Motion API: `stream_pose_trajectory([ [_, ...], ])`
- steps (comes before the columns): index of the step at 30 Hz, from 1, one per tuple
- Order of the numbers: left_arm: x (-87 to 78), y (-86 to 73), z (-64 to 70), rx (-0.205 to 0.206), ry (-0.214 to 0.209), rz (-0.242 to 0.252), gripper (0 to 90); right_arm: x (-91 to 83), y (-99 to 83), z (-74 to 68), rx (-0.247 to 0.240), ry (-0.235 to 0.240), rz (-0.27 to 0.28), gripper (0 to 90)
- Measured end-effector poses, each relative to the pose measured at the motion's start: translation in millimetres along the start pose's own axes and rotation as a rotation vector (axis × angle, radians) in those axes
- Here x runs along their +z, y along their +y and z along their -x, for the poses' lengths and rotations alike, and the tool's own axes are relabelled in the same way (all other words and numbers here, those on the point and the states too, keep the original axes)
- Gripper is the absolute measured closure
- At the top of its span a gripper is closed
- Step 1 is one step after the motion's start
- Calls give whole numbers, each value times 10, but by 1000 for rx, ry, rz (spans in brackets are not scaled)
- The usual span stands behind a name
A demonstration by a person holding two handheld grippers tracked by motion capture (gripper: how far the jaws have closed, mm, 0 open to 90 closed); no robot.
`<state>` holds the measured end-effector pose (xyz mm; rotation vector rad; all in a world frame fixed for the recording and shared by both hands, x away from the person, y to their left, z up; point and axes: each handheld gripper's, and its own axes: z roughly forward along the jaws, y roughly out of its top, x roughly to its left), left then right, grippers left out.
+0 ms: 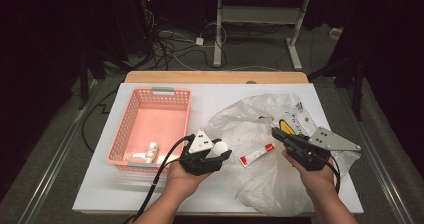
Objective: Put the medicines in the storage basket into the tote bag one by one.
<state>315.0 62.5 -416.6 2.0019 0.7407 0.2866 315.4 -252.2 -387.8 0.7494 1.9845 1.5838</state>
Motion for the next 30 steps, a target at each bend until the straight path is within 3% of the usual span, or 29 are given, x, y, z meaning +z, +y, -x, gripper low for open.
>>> stream_pose_trajectory([
  [20, 562, 276, 41, 19, -10, 6, 485, 18, -24, 31, 8, -7, -2, 900],
  [30, 917, 352, 45, 40, 7, -30, 485, 23, -34, 59, 12, -10, -1, 900],
])
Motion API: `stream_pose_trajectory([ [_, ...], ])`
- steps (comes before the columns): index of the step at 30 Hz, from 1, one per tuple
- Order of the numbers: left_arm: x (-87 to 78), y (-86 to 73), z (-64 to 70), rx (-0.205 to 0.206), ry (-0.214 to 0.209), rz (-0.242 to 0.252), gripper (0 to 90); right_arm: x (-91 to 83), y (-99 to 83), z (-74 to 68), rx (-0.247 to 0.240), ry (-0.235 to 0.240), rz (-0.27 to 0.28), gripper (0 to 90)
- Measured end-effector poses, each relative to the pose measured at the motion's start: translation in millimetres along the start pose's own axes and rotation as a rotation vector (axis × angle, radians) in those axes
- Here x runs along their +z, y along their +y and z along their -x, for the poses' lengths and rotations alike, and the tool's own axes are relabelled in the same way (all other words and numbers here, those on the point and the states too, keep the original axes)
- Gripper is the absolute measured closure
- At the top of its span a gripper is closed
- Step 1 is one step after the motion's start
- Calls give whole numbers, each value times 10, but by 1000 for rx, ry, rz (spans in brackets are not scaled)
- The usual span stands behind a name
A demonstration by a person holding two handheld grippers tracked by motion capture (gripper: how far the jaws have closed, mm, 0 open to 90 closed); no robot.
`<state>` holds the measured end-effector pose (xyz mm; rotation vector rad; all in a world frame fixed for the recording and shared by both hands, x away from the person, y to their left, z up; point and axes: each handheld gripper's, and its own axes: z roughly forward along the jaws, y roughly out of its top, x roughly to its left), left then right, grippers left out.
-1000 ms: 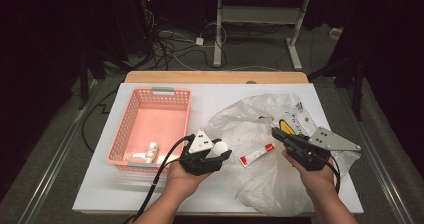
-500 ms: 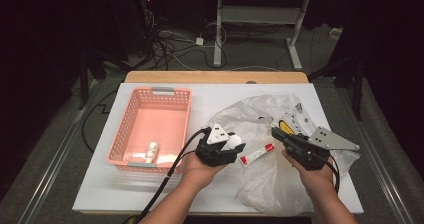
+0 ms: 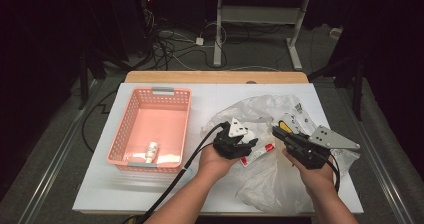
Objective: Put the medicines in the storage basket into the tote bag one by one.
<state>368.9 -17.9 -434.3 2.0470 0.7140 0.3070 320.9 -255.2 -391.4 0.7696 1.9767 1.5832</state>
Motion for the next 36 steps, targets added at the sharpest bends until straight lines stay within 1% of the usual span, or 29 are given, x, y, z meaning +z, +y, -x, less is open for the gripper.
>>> stream_pose_trajectory([
  [5, 167, -9, 2, 0, 8, -12, 484, -10, -13, 31, 3, -8, -1, 900],
  [7, 231, -26, 6, -5, 14, -7, 484, -8, -16, 32, 3, -9, -1, 900],
  [11, 358, -48, 7, -15, 15, -21, 483, -6, -21, 33, 1, -7, -5, 900],
  [13, 409, -53, 7, -20, 19, -25, 483, -8, -21, 34, 1, -9, -6, 900],
  [17, 484, -64, -10, -26, 13, -42, 483, -16, -22, 39, 3, -10, -5, 900],
  [22, 528, -80, -16, -30, 16, -47, 482, -17, -29, 49, 2, -8, -1, 900],
  [27, 566, -81, -21, -34, 18, -32, 481, -10, -35, 45, 6, -9, -8, 900],
  [32, 588, -76, -19, -15, 7, -30, 478, 0, -43, 52, 9, -8, -8, 900],
  [33, 582, -74, -22, -17, 3, -28, 464, 0, -45, 51, 13, -6, -11, 900],
  [34, 579, -71, -23, -28, 5, -23, 435, 1, -46, 51, 14, -5, -11, 900],
  [36, 556, -61, -29, -30, -6, -26, 392, 4, -50, 54, 14, -4, -9, 900],
])
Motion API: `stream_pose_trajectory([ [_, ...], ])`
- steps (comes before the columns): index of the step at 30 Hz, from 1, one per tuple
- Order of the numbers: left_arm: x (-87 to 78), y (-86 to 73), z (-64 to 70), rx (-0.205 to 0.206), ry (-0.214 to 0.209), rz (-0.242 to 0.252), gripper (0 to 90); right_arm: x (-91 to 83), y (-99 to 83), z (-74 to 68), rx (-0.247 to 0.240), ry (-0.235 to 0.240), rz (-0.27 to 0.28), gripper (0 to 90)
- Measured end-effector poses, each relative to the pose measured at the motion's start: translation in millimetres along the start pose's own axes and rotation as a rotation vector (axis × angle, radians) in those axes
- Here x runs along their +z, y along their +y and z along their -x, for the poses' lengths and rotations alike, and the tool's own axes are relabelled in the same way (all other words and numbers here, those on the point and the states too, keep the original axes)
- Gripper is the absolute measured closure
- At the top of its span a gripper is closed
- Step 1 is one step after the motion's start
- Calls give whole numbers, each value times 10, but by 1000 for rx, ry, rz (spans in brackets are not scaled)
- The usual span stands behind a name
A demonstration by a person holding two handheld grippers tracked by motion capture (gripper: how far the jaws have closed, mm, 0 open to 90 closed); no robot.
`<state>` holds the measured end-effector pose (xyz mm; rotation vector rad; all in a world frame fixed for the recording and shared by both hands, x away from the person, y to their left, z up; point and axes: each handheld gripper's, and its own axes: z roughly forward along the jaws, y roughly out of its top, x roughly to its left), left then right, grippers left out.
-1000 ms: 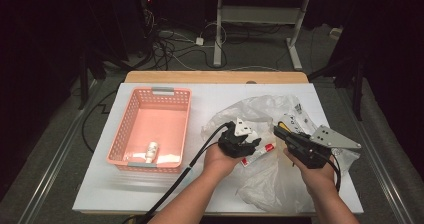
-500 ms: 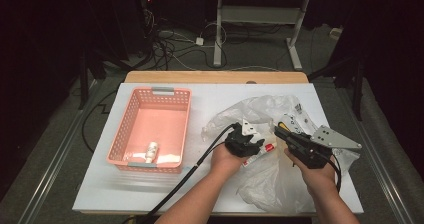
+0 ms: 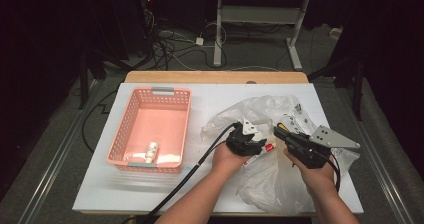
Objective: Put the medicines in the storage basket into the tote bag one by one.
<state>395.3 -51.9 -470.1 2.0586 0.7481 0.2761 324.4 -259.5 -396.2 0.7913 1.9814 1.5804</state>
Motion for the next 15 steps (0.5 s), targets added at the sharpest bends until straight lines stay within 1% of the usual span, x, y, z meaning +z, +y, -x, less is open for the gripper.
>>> stream_pose_trajectory([
  [2, -36, 12, 8, 4, -4, 2, 382, 1, -3, 3, 3, 0, 0, 900],
  [5, -102, 29, 16, -14, -30, 6, 329, -10, 2, 3, 2, -2, -2, 900],
  [8, -176, 31, 11, -34, -65, 3, 271, -16, 5, 7, -4, -2, 2, 900],
  [10, -223, 22, 17, -40, -72, 9, 259, -17, 7, 5, -4, -2, 4, 900],
  [13, -303, 16, 23, -48, -85, -4, 187, -18, 8, 5, -3, -2, 3, 900],
  [14, -343, 8, 25, -58, -90, -1, 160, -18, 9, 4, 0, -2, 3, 900],
  [15, -376, -1, 28, -59, -89, 1, 132, -19, 10, 4, -1, -1, 3, 900],
])
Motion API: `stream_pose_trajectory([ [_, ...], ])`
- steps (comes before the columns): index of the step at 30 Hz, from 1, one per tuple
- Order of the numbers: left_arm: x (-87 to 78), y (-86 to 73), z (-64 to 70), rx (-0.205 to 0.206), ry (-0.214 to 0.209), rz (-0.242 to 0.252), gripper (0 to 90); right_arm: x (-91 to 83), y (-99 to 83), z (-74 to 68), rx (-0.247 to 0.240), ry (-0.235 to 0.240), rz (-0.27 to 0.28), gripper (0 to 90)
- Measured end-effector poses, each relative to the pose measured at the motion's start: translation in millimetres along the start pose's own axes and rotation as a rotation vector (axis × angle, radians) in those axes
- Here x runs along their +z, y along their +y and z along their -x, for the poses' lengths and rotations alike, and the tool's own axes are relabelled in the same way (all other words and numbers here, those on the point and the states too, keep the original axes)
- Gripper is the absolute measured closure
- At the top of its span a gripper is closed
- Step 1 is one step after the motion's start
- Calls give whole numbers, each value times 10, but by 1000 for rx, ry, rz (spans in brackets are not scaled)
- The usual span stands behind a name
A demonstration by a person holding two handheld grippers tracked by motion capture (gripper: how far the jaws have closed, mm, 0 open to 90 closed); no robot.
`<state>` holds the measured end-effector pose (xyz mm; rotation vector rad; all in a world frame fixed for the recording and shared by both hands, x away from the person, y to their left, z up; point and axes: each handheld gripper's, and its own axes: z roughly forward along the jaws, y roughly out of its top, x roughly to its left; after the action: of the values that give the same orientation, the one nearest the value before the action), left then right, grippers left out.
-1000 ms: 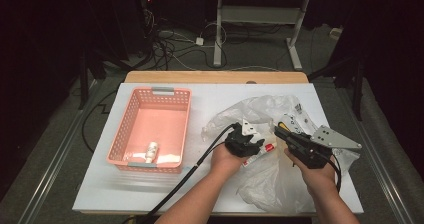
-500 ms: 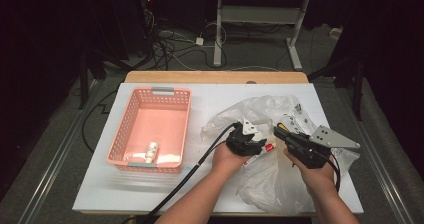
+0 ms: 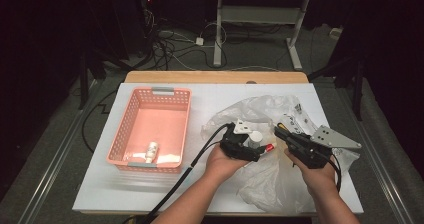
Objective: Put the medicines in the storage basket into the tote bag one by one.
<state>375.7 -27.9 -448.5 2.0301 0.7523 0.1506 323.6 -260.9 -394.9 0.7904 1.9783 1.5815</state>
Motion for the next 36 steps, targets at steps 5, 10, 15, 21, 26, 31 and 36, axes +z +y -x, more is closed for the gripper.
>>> stream_pose_trajectory([
  [5, -117, -43, 26, 1, -7, -28, 7, -2, 0, -2, -2, 0, -1, 900],
  [10, -287, -109, 70, -1, -16, -10, 0, -5, 8, -13, -8, 1, 0, 900],
  [15, -506, -170, 93, -1, -16, 12, 0, -8, 4, -20, -1, -2, -4, 900],
  [21, -759, -249, 99, -1, 12, 25, 0, -12, 3, -14, 3, -4, -7, 900],
  [26, -980, -334, 58, -1, 38, 27, 0, -12, 2, -10, 4, -7, -4, 900],
  [31, -1209, -404, -30, -10, 92, 42, 0, -15, 2, -11, 5, -8, -4, 900],
  [36, -1397, -479, -161, -38, 130, 52, 0, -22, 15, -27, -1, -9, -3, 900],
])
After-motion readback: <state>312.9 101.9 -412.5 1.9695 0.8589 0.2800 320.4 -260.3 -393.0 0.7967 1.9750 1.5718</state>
